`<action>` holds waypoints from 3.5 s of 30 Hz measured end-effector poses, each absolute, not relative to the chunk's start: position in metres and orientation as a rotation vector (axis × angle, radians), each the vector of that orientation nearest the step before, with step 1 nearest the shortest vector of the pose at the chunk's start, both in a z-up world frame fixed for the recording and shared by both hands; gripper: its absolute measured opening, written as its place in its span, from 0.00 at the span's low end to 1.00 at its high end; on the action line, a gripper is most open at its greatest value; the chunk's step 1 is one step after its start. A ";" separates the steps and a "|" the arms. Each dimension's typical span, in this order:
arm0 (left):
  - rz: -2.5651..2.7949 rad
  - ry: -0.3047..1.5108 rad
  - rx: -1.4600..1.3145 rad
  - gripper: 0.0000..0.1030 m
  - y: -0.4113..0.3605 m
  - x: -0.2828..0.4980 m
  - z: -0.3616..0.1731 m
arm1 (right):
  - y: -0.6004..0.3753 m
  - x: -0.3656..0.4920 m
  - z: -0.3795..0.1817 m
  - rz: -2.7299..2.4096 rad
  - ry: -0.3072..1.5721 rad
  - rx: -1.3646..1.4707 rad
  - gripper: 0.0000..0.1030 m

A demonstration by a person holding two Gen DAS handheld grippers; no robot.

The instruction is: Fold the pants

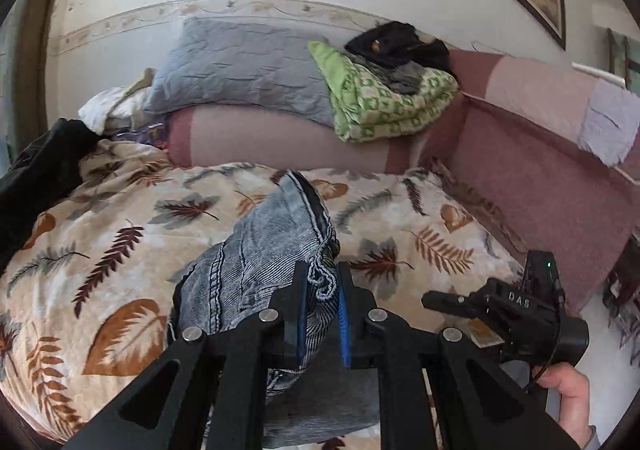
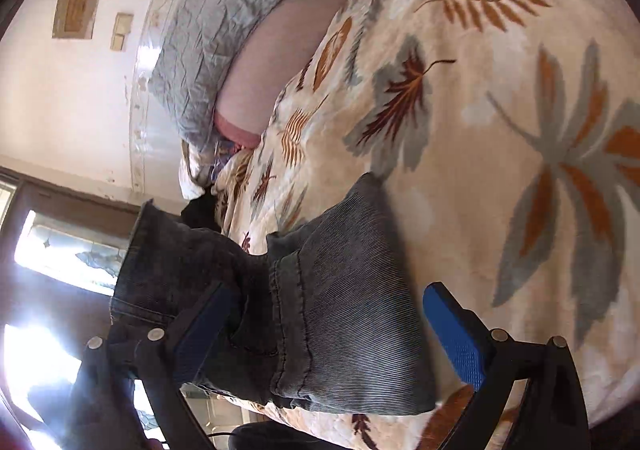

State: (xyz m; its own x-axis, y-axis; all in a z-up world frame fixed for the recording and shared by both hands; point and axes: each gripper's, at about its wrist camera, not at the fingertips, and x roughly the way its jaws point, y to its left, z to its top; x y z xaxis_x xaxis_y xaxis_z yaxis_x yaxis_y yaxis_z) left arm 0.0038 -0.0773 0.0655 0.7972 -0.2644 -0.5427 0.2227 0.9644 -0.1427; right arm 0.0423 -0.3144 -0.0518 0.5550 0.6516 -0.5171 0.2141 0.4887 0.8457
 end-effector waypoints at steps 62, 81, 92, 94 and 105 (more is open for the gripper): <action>-0.506 0.916 -0.184 0.51 -0.097 0.006 0.003 | -0.345 0.026 -0.084 0.262 0.934 1.051 0.95; -0.155 0.978 -0.225 0.69 0.036 0.025 -0.064 | -0.208 0.042 -0.080 0.515 1.171 0.890 0.93; -0.234 0.994 -0.269 0.70 0.032 0.027 -0.073 | -0.186 0.078 -0.012 0.564 1.134 0.774 0.90; -0.227 0.967 -0.273 0.71 0.032 0.023 -0.071 | -0.173 0.102 0.001 0.636 1.110 0.791 0.91; -0.263 0.950 -0.272 0.73 0.036 0.020 -0.076 | -0.194 0.138 -0.061 0.457 1.201 0.881 0.86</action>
